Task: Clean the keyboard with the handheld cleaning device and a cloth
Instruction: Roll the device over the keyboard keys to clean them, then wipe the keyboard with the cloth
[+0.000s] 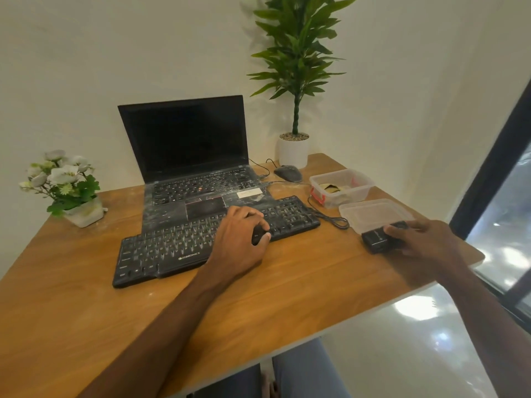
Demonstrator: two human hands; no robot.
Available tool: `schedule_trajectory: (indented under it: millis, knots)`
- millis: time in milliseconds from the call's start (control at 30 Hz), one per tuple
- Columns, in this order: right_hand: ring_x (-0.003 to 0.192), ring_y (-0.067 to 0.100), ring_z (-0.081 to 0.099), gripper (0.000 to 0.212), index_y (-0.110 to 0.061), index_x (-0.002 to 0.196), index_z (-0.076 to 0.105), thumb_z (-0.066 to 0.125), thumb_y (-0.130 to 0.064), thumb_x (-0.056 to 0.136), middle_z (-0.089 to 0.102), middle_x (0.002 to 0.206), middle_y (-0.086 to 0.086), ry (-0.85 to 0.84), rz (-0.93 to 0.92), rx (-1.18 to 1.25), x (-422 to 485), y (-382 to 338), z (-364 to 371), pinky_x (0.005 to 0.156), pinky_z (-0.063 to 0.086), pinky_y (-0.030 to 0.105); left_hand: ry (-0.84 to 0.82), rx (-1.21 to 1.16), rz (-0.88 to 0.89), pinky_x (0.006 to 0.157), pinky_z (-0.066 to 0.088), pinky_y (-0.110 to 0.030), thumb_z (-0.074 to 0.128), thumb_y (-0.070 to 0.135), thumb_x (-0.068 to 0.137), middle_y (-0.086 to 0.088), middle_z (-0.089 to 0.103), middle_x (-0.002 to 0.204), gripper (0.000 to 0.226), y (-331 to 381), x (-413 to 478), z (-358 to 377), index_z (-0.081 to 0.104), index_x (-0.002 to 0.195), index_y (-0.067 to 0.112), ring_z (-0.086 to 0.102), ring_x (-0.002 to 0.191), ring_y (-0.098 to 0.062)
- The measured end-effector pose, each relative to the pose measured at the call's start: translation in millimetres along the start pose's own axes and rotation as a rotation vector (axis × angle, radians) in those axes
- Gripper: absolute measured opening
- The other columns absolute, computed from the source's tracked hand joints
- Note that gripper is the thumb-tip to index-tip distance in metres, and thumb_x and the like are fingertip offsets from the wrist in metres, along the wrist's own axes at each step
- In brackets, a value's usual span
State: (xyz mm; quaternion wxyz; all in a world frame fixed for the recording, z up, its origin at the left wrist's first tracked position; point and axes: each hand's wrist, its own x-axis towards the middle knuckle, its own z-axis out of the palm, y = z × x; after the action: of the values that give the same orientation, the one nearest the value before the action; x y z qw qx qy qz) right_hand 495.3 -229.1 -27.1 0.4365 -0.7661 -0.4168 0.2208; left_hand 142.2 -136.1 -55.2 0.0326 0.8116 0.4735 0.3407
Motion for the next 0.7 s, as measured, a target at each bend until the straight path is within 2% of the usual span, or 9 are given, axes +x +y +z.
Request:
schedule_trajectory:
  millis: [67, 133, 267, 333, 400, 467, 567, 633, 700]
  knots:
    - [0.110, 0.033, 0.061, 0.053, -0.008, 0.123, 0.070, 0.073, -0.046, 0.087, 0.068, 0.123, 0.015, 0.089, -0.066, -0.218, 3, 2, 0, 0.097, 0.046, 0.044, 0.005, 0.000, -0.008, 0.100, 0.040, -0.034, 0.072, 0.036, 0.090, 0.013, 0.062, 0.124, 0.012, 3, 2, 1, 0.071, 0.100, 0.031, 0.043, 0.122, -0.009]
    - [0.109, 0.034, 0.062, 0.055, -0.009, 0.120, 0.072, 0.068, -0.053, 0.088, 0.070, 0.120, 0.015, 0.055, -0.086, -0.357, 8, 4, 2, 0.096, 0.046, 0.044, 0.003, 0.007, -0.008, 0.101, 0.039, -0.034, 0.071, 0.036, 0.091, 0.012, 0.062, 0.125, 0.012, 6, 3, 3, 0.071, 0.101, 0.030, 0.042, 0.123, -0.009]
    - [0.086, 0.020, 0.055, 0.048, -0.013, 0.105, 0.074, 0.056, -0.056, 0.093, 0.071, 0.104, 0.009, -0.001, -0.089, -0.579, 19, 12, 4, 0.078, 0.040, 0.031, 0.005, -0.002, -0.002, 0.103, 0.039, -0.034, 0.072, 0.035, 0.090, 0.012, 0.062, 0.125, 0.012, 11, 5, 5, 0.071, 0.101, 0.030, 0.042, 0.122, -0.008]
    - [0.086, 0.018, 0.055, 0.048, -0.016, 0.105, 0.074, 0.055, -0.059, 0.092, 0.072, 0.105, 0.005, -0.018, -0.092, -0.674, 21, 13, 4, 0.075, 0.040, 0.031, 0.009, -0.004, 0.000, 0.103, 0.039, -0.034, 0.071, 0.036, 0.090, 0.012, 0.062, 0.125, 0.011, 12, 8, 6, 0.071, 0.100, 0.031, 0.043, 0.123, -0.009]
    - [0.102, 0.025, 0.061, 0.051, -0.013, 0.117, 0.069, 0.063, -0.055, 0.089, 0.069, 0.118, 0.008, 0.006, -0.099, -0.662, 20, 8, 6, 0.086, 0.046, 0.037, 0.002, -0.006, 0.000, 0.105, 0.040, -0.035, 0.071, 0.036, 0.090, 0.012, 0.062, 0.125, 0.011, 13, 12, 7, 0.071, 0.100, 0.032, 0.043, 0.124, -0.009]
    - [0.111, 0.031, 0.061, 0.062, -0.010, 0.126, 0.064, 0.074, -0.052, 0.082, 0.067, 0.123, 0.012, 0.107, -0.160, -0.594, 17, -5, 11, 0.095, 0.048, 0.040, -0.003, -0.005, -0.001, 0.106, 0.040, -0.035, 0.071, 0.037, 0.090, 0.013, 0.061, 0.126, 0.011, 14, 16, 9, 0.070, 0.101, 0.033, 0.043, 0.124, -0.009]
    - [0.105, 0.030, 0.065, 0.053, -0.009, 0.121, 0.067, 0.082, -0.038, 0.079, 0.071, 0.115, 0.011, 0.181, -0.337, -0.422, 22, -38, 31, 0.092, 0.049, 0.039, -0.022, 0.016, -0.006, 0.103, 0.035, -0.031, 0.070, 0.038, 0.092, 0.012, 0.061, 0.127, 0.014, 18, 21, 14, 0.069, 0.104, 0.032, 0.042, 0.124, -0.008]
    - [0.100, 0.021, 0.067, 0.042, -0.009, 0.119, 0.069, 0.080, -0.027, 0.083, 0.072, 0.110, 0.004, 0.108, -0.402, -0.278, 33, -67, 50, 0.092, 0.050, 0.032, -0.041, 0.029, -0.001, 0.100, 0.033, -0.028, 0.069, 0.039, 0.093, 0.011, 0.061, 0.128, 0.016, 19, 23, 19, 0.069, 0.107, 0.031, 0.041, 0.123, -0.008]
    - [0.096, 0.017, 0.067, 0.036, -0.009, 0.117, 0.070, 0.079, -0.022, 0.084, 0.072, 0.108, 0.003, 0.055, -0.480, -0.280, 59, -86, 71, 0.088, 0.049, 0.026, -0.042, 0.022, 0.010, 0.097, 0.031, -0.026, 0.068, 0.040, 0.094, 0.010, 0.061, 0.126, 0.019, 16, 21, 24, 0.070, 0.110, 0.030, 0.042, 0.122, -0.008]
